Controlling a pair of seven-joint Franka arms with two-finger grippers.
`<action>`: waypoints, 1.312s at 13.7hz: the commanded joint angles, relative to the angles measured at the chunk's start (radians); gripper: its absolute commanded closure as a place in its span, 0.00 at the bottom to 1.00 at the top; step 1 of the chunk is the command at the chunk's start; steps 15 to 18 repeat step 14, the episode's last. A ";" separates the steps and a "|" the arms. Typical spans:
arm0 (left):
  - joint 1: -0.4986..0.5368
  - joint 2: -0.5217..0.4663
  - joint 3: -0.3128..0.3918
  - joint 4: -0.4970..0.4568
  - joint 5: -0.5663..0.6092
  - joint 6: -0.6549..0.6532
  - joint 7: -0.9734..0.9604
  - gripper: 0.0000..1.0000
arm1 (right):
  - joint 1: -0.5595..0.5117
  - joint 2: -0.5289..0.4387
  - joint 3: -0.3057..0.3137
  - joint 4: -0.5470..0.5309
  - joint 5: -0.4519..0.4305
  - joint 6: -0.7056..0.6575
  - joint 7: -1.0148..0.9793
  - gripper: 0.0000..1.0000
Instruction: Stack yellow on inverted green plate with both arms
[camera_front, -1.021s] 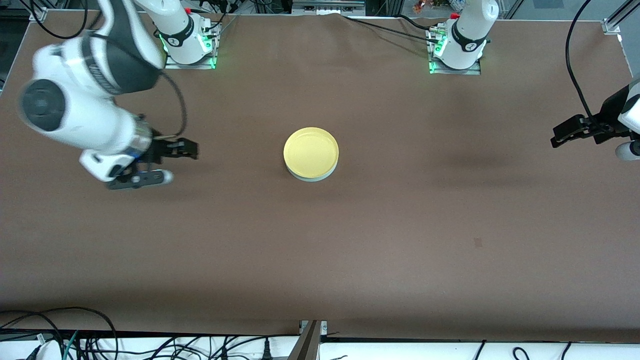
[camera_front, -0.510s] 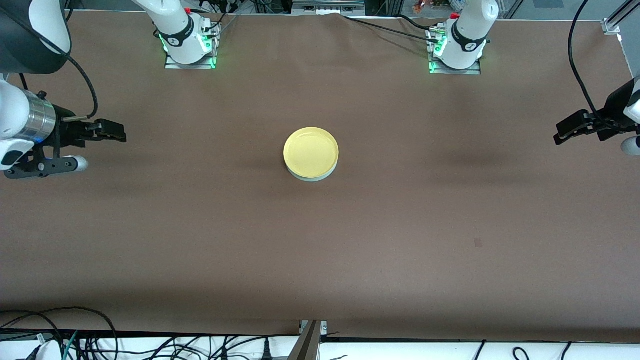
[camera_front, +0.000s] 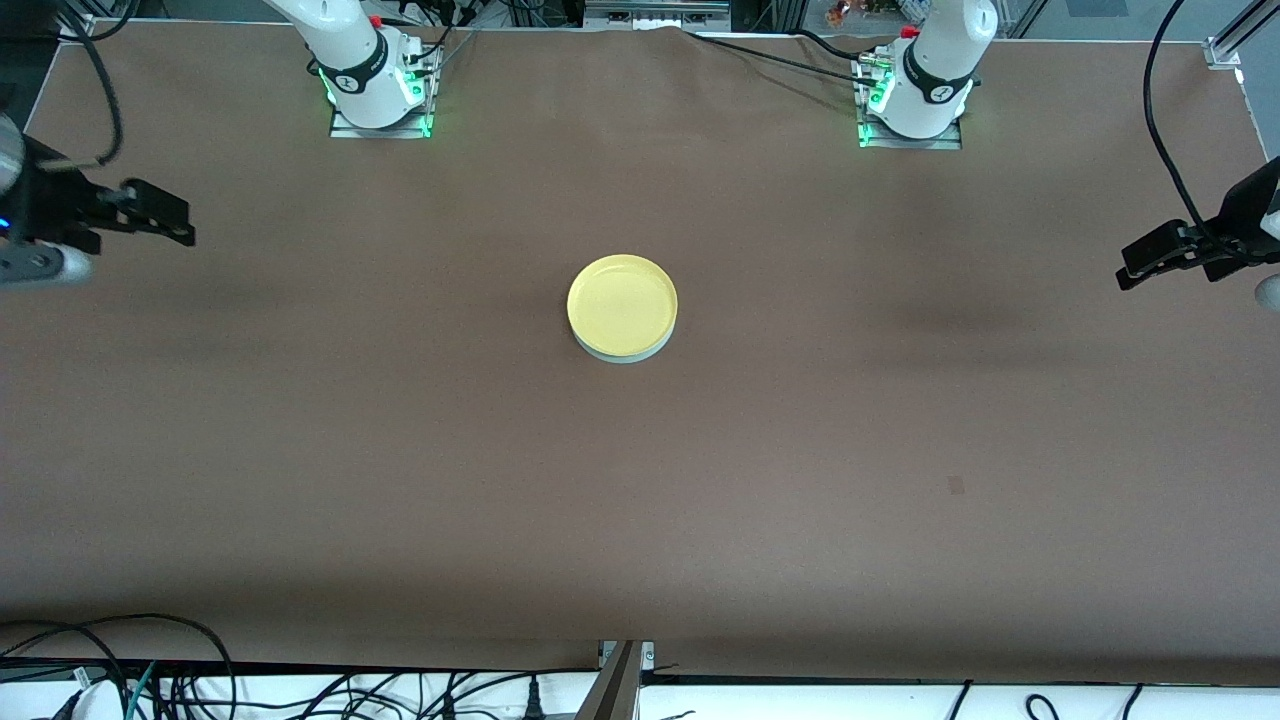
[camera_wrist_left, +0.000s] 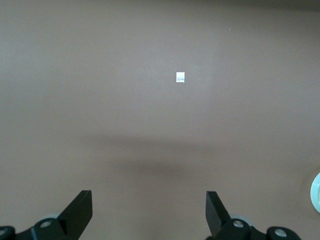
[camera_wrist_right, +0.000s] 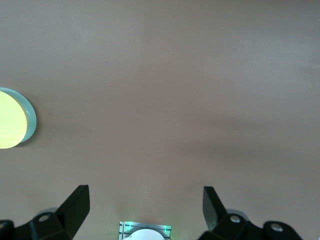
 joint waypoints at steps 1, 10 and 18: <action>-0.001 0.019 0.002 0.035 -0.015 -0.019 0.009 0.00 | -0.037 -0.060 0.011 -0.063 0.008 -0.012 -0.011 0.00; -0.012 0.045 -0.005 0.039 -0.001 -0.020 0.011 0.00 | -0.030 -0.020 0.017 -0.051 0.007 -0.020 -0.020 0.00; -0.010 0.044 -0.005 0.039 -0.001 -0.019 0.009 0.00 | -0.021 -0.017 0.017 -0.051 0.007 -0.020 -0.020 0.00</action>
